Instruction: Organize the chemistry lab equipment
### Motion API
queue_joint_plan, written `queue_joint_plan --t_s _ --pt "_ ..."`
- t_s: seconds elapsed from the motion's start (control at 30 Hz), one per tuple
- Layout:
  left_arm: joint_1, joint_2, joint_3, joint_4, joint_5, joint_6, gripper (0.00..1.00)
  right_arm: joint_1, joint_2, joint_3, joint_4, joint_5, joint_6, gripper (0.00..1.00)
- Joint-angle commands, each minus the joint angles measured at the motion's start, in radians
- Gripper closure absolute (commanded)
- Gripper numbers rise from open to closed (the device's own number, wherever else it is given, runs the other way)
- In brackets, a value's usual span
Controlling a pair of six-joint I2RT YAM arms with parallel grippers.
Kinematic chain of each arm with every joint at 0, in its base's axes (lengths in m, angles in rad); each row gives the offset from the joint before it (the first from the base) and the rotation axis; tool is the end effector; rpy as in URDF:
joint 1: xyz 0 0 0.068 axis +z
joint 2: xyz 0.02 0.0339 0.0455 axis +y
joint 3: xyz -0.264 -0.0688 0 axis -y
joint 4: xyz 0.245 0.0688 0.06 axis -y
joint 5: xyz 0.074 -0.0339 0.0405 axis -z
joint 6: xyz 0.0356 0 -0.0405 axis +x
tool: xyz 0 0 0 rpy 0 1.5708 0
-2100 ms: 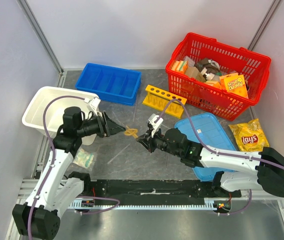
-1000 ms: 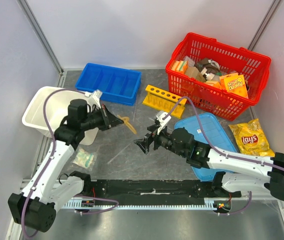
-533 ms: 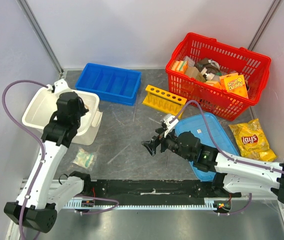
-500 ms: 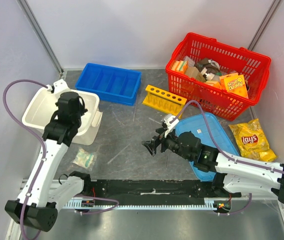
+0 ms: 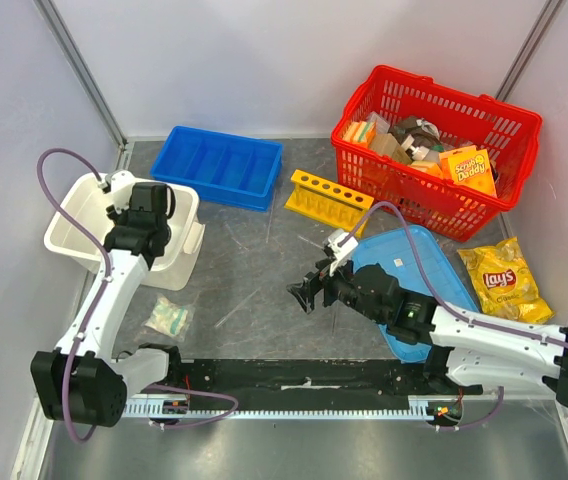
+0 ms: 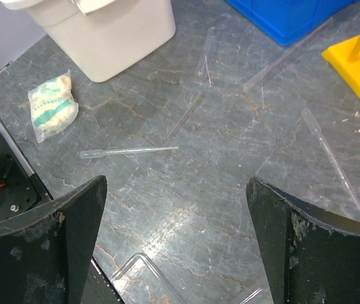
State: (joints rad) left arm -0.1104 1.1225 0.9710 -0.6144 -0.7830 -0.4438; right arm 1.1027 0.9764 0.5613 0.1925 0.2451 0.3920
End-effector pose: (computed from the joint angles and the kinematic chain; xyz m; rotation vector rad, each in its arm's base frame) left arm 0.2297 -0.0002 0.3050 -0.7152 2.0176 0.5916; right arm 0.1099 0.1982 0.2644 -0.4754 1.8071 0.8418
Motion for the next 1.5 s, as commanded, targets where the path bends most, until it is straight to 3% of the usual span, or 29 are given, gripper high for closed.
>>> queue_joint_plan --t_s 0.0,0.1,0.3,0.57,0.8,1.07,1.47 --pt "0.005 -0.038 0.014 0.021 -0.013 -0.016 0.54 0.005 0.051 0.049 -0.013 -0.004 0.064 0.02" --pt "0.003 -0.062 0.035 0.01 0.031 0.004 0.39 0.005 0.105 0.068 0.008 -0.02 0.105 0.02" --pt "0.005 -0.121 0.141 -0.103 0.204 -0.039 0.28 0.005 0.263 0.132 0.096 -0.095 0.221 0.06" --pt "0.003 -0.263 0.187 -0.099 0.566 0.014 0.28 0.008 0.52 0.255 0.264 -0.205 0.301 0.23" --pt "0.005 -0.358 0.215 -0.11 0.732 0.034 0.27 0.034 0.78 0.408 0.41 -0.297 0.329 0.3" --pt "0.003 -0.406 0.206 -0.137 0.778 0.06 0.26 0.066 1.005 0.546 0.49 -0.354 0.36 0.37" --pt "0.003 -0.443 0.163 -0.128 0.84 0.022 0.27 0.083 1.203 0.727 0.432 -0.377 0.344 0.38"
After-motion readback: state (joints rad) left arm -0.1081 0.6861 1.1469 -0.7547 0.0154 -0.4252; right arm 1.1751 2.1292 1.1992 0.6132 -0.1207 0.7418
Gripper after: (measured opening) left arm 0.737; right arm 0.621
